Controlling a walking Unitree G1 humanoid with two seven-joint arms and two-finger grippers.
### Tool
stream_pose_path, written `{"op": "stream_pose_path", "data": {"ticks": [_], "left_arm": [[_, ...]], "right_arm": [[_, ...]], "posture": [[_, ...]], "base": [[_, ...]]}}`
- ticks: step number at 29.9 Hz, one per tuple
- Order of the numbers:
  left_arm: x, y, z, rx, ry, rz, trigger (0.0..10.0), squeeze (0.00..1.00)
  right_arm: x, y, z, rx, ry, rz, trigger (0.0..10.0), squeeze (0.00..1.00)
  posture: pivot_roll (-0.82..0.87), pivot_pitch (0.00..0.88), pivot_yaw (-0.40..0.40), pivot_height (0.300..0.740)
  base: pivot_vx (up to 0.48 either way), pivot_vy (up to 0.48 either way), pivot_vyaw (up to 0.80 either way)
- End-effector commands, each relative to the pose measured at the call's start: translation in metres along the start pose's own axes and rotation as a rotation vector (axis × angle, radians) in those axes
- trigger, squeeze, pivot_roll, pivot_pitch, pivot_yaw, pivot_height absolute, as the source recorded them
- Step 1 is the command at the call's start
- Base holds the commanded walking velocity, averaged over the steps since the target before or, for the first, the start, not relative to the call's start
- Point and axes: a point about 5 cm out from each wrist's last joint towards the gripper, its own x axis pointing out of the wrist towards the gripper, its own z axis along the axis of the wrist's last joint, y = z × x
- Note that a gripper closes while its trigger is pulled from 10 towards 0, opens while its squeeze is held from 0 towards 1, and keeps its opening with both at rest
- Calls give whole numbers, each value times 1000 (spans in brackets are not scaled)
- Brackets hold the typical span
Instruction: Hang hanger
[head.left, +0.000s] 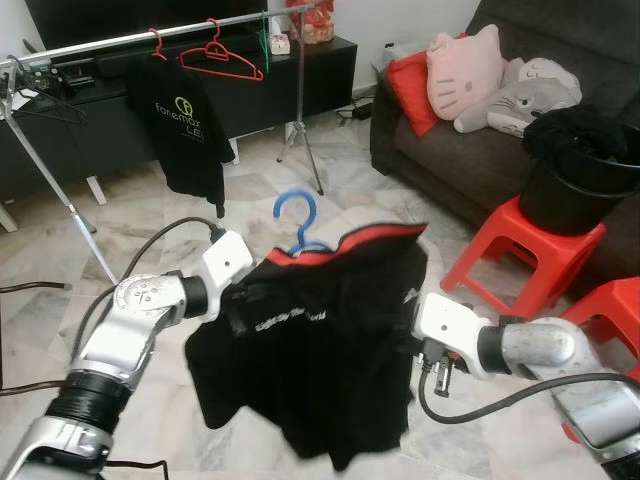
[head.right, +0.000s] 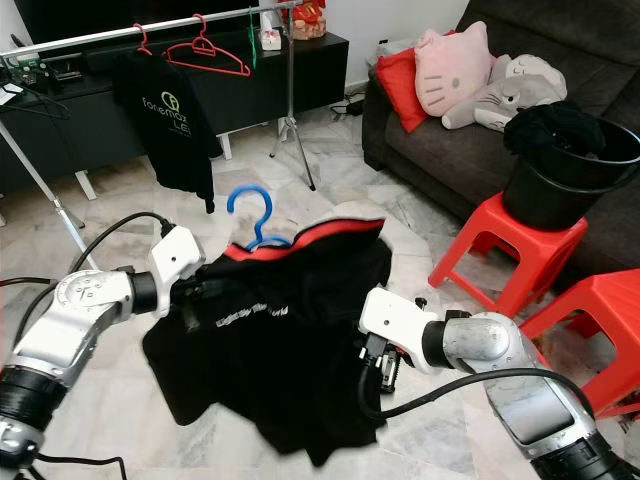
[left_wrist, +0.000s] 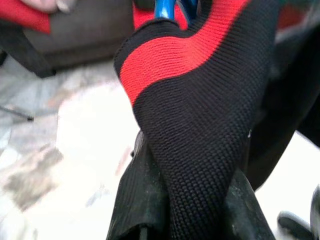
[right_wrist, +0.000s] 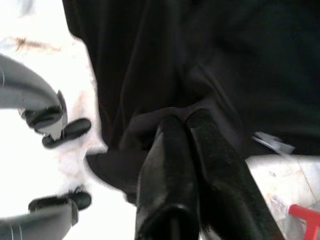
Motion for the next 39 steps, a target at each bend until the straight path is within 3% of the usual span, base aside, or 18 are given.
{"op": "stream_pose_path", "data": {"ticks": [1,11,19,25,26,27,31,39], "left_arm": [[0,-2,4,43,9,-30,0,0],[-6,-11,-2,-3,38,-123,0,0],[-14,-20,-10,-37,90,-240,0,0],[-15,-21,-10,-52,89,-246,0,0],[-15,-21,-10,-53,89,-245,0,0],[-15,-21,-10,-55,89,-244,0,0],[-17,-20,-11,-60,89,-245,0,0],[-17,-19,-10,-63,84,-235,0,0]], "right_arm": [[-2,0,5,-27,-9,18,10000,1000],[-10,-6,2,-72,27,18,10000,1000],[-22,-23,24,-116,-85,-11,10000,1000],[-24,-29,23,-128,-76,-23,10000,1000],[-24,-29,22,-123,-72,-15,10000,565],[-24,-29,21,-120,-67,-3,10000,0],[-26,-24,16,-116,-44,51,10000,0],[-21,-38,6,-121,10,-39,10000,0]], "posture": [[-70,0,-37,740],[-71,0,-41,740],[-74,0,-40,740],[-72,0,-42,740],[-71,0,-43,740],[-71,0,-43,740],[-71,0,-43,740],[-68,0,-40,740]], "base": [[0,0,0],[0,0,0],[0,0,0],[0,0,0],[0,0,0],[0,0,0],[0,0,0],[0,0,0]]}}
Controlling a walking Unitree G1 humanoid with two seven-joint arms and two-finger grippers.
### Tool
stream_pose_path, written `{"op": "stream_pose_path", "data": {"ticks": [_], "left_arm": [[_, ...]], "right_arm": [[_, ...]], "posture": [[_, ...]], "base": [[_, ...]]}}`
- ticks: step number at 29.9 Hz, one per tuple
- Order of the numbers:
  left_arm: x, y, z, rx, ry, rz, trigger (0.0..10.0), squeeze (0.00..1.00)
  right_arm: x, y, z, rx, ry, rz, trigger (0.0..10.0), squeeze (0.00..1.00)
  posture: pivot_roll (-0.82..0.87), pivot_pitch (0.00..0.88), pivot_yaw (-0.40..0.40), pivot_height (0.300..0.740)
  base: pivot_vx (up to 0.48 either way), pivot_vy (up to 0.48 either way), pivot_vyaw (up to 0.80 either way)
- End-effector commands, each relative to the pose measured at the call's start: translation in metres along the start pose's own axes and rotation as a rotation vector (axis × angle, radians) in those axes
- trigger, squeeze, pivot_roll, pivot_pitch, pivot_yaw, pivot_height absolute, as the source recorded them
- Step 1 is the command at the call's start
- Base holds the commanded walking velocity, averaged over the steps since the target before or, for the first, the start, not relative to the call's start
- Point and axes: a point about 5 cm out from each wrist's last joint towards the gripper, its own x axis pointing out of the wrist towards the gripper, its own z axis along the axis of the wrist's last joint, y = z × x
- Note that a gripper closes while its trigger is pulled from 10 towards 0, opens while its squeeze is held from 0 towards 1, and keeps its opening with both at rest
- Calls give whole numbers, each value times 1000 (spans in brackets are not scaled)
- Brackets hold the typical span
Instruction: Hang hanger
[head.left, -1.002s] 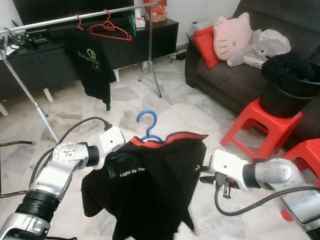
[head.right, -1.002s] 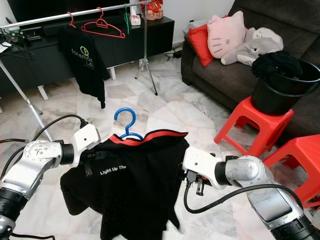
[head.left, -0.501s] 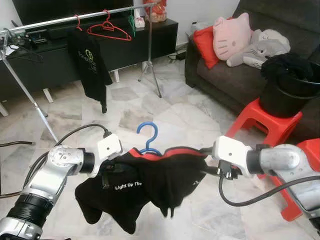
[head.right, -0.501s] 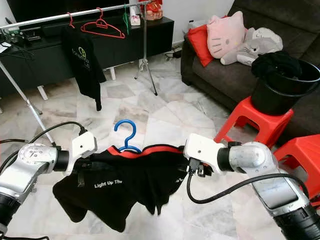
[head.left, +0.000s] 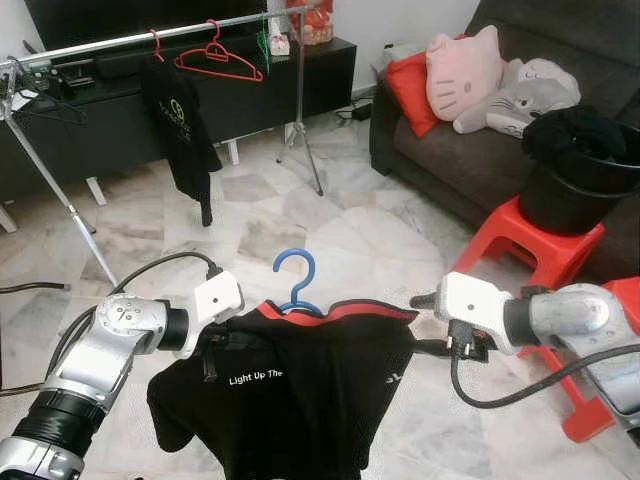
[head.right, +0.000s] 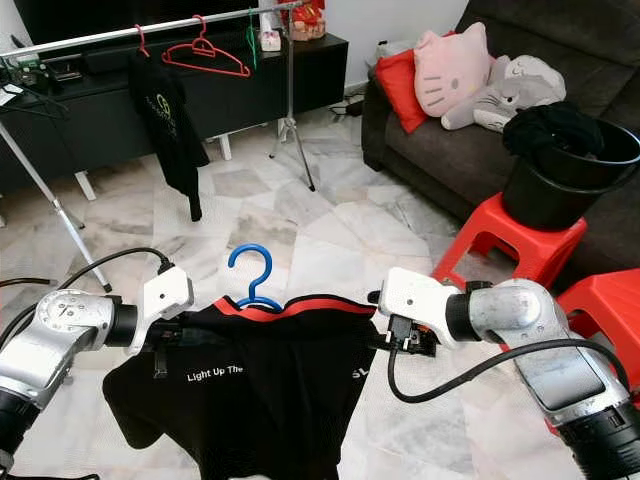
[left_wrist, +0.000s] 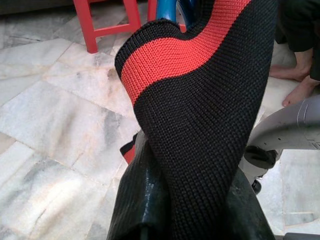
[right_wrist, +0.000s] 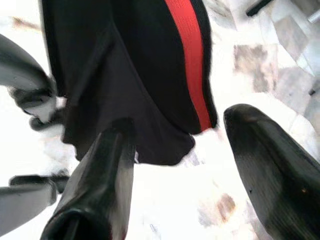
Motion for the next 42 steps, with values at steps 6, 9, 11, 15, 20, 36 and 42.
{"op": "stream_pose_path", "data": {"ticks": [6,9,11,15,20,36,42], "left_arm": [[-4,0,10,29,-33,2,0,0],[-5,0,10,29,-32,2,0,0],[-5,0,11,30,-32,1,0,0],[-5,0,12,32,-36,-1,0,0],[-5,0,14,35,-41,-2,0,0],[-5,1,19,36,-70,-2,0,0],[-8,0,23,34,-100,-18,0,0]], "right_arm": [[4,-8,-1,-13,4,-42,10000,0],[6,-8,-2,-7,2,-40,10000,0],[9,-8,-2,0,-12,-30,10000,0],[13,-6,-2,14,-35,-6,10000,0],[16,-6,-2,28,-62,0,0,0],[19,-6,-2,39,-74,13,0,0],[20,-5,-3,40,-68,17,0,0]], "posture": [[-68,0,-40,740],[-63,0,-41,740],[-63,0,-41,740],[-59,0,-41,740],[-58,0,-40,740],[-58,0,-40,740],[-58,0,-40,740]], "base": [[0,0,0],[0,0,0],[0,0,0],[0,0,0],[0,0,0],[0,0,0],[0,0,0]]}}
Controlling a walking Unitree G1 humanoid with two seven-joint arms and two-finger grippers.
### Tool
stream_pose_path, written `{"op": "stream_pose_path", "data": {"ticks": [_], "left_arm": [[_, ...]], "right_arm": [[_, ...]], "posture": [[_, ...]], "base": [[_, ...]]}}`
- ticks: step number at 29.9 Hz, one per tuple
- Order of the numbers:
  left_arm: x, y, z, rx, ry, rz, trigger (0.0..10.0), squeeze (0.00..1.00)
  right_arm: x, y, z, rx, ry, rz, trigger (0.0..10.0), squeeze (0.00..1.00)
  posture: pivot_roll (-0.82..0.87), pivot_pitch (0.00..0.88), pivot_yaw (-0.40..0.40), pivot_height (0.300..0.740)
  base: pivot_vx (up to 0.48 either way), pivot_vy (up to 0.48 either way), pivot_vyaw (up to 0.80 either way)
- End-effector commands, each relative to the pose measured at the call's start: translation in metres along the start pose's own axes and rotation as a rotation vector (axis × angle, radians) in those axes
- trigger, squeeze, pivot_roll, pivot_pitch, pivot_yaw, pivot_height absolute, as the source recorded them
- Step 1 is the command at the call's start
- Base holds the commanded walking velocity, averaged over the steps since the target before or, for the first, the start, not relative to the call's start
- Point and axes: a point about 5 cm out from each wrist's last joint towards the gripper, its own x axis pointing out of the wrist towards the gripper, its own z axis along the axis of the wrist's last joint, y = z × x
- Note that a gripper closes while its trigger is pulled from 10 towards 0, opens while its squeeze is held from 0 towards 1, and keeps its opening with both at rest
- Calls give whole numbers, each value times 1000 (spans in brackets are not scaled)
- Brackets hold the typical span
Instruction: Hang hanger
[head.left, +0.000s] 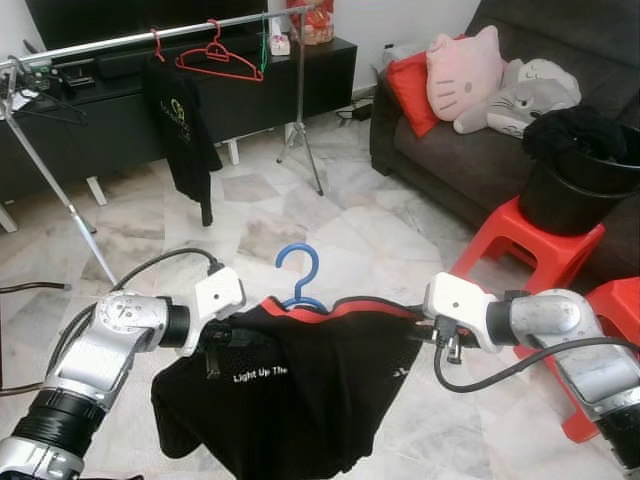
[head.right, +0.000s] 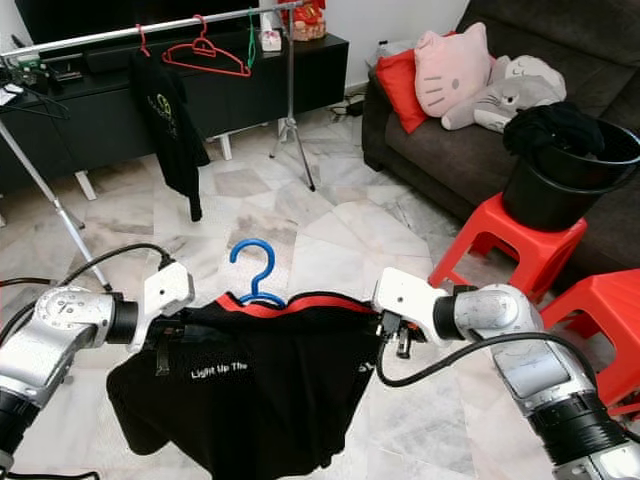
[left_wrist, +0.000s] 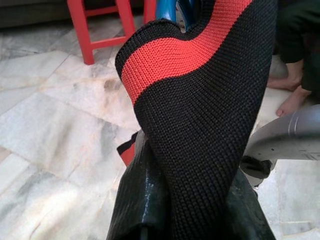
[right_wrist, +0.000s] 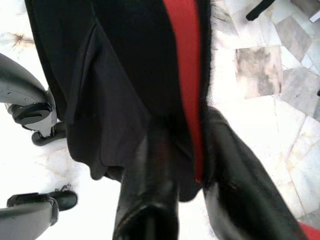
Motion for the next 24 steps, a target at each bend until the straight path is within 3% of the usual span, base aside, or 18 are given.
{"op": "stream_pose_path", "data": {"ticks": [1,10,18,21,24], "left_arm": [[-7,2,12,24,-53,8,0,0],[-9,1,13,22,-56,1,0,0],[-14,9,5,36,1,87,0,0],[-20,15,-1,37,30,146,0,0],[-24,13,-5,31,53,130,0,0]], "right_arm": [[-2,-4,4,-16,-11,-7,0,0],[-1,-5,5,-20,-7,-10,0,0],[-3,-5,3,-29,8,-13,0,0],[-5,-6,-2,-52,69,-19,0,0],[-6,-7,-7,-71,119,-22,0,0]], "posture": [[-53,0,-43,740],[-51,0,-43,740],[-51,0,-43,740],[-53,0,-41,740],[-53,0,-41,740]], "base": [[0,0,0],[0,0,0],[0,0,0],[0,0,0],[0,0,0]]}}
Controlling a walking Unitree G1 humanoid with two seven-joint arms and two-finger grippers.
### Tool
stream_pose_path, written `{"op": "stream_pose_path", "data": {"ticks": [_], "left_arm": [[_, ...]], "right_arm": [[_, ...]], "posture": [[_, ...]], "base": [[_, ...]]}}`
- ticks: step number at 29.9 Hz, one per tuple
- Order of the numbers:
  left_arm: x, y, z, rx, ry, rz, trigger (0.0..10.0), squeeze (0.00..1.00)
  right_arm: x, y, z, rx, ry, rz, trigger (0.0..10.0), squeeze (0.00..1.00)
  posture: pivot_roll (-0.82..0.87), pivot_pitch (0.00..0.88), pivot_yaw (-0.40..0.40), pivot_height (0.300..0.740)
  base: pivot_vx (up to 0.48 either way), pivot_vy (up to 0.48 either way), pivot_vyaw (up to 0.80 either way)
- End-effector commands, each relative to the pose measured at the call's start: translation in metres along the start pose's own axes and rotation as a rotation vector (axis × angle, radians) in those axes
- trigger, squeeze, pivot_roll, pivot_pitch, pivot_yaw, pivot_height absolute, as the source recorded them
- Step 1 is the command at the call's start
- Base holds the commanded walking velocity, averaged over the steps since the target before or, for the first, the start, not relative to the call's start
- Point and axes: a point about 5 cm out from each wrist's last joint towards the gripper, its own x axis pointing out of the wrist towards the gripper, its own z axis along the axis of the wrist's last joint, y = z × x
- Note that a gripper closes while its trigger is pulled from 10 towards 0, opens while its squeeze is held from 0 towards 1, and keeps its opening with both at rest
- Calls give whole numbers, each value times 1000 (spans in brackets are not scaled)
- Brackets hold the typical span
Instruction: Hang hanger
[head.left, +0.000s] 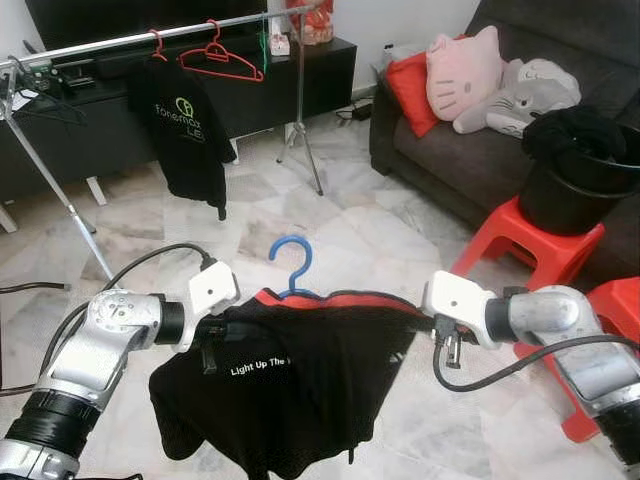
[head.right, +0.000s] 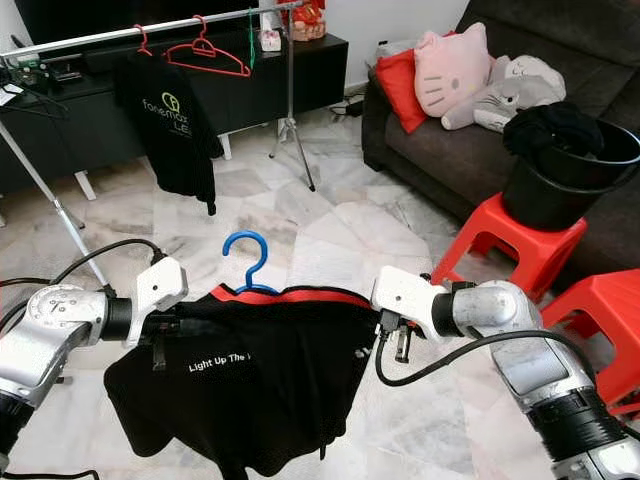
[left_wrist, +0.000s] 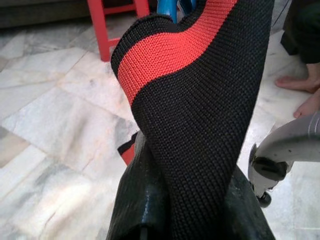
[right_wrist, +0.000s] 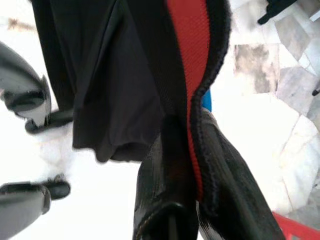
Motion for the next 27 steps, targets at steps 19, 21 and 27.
{"op": "stream_pose_path", "data": {"ticks": [19,21,27], "left_arm": [[-40,13,31,-71,-284,59,0,0],[-35,12,28,-57,-250,63,0,0],[-11,6,16,-49,-170,65,0,0]], "right_arm": [[-10,0,-35,-71,324,-13,0,0],[-8,1,-34,-71,313,-13,0,0],[-2,2,-19,-52,197,-16,10000,0]], "posture": [[-50,0,-46,740],[-50,0,-46,740],[-50,0,-49,740]], "base": [[0,0,0],[0,0,0],[0,0,0]]}}
